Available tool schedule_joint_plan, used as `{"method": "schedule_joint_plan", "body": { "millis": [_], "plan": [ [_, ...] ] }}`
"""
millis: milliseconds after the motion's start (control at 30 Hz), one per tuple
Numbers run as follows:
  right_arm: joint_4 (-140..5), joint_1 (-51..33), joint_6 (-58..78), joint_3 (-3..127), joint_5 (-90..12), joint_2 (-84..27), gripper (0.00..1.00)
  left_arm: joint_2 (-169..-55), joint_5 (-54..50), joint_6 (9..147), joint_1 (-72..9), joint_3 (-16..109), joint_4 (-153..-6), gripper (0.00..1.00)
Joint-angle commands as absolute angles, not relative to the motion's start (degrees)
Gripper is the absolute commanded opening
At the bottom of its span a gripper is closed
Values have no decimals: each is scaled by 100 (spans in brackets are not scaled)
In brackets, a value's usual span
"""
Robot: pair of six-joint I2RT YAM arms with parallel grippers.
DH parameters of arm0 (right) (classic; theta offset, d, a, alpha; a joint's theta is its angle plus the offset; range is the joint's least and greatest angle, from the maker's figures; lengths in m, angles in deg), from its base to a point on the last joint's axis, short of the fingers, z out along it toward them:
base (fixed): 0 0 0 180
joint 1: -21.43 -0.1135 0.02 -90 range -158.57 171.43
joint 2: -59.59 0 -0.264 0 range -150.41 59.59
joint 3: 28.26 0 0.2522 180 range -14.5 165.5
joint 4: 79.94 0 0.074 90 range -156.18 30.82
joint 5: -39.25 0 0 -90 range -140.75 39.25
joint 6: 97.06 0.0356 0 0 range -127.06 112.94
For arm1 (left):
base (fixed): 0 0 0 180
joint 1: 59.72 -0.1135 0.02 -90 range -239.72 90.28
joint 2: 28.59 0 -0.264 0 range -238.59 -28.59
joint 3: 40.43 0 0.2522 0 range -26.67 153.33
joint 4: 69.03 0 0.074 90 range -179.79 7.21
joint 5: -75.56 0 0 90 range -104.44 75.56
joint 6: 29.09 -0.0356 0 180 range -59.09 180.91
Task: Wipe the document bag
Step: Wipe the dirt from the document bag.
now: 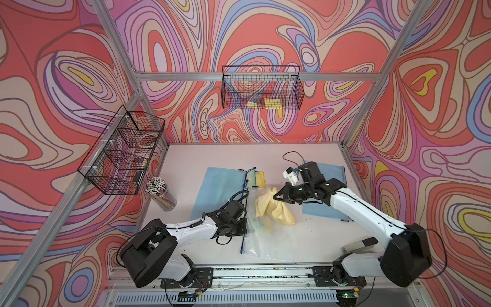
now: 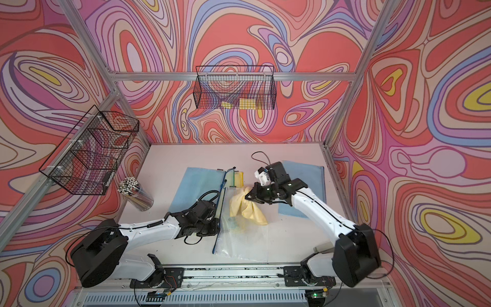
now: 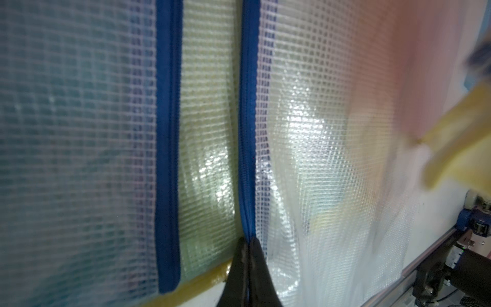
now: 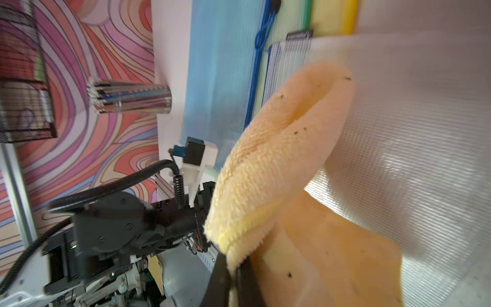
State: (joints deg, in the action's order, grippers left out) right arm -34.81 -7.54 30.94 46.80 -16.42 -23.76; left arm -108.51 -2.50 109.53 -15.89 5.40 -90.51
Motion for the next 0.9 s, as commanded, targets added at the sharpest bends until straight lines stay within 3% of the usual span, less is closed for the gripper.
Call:
{"method": "schedule_joint_plan", "body": {
  "millis": [0, 300, 467, 633, 767, 867],
  "plan": [
    [-4451, -1021, 3478, 5015, -1879, -3017, 0, -10800, -350, 11176, -1595, 458, -8881, 0],
    [-4421, -837, 3313, 5522, -2227, -4614, 0, -10467, -248, 11242, -1588, 424, -8965, 0],
    [-4448, 245, 3152, 5165, -2122, -4738, 0, -10339, -220, 11137, -1595, 544, -9237, 0],
    [-3593, 1178, 2435, 5422, -2450, -4434, 0, -10496, -215, 10937, -1595, 811, -9419, 0],
    [-3689, 1002, 2495, 5660, -2056, -4462, 0, -10828, -176, 10889, -1595, 1038, -9357, 0],
    [-3867, 232, 2772, 5819, -2115, -4699, 0, -10986, -161, 10951, -1593, 1143, -9273, 0]
  ]
}}
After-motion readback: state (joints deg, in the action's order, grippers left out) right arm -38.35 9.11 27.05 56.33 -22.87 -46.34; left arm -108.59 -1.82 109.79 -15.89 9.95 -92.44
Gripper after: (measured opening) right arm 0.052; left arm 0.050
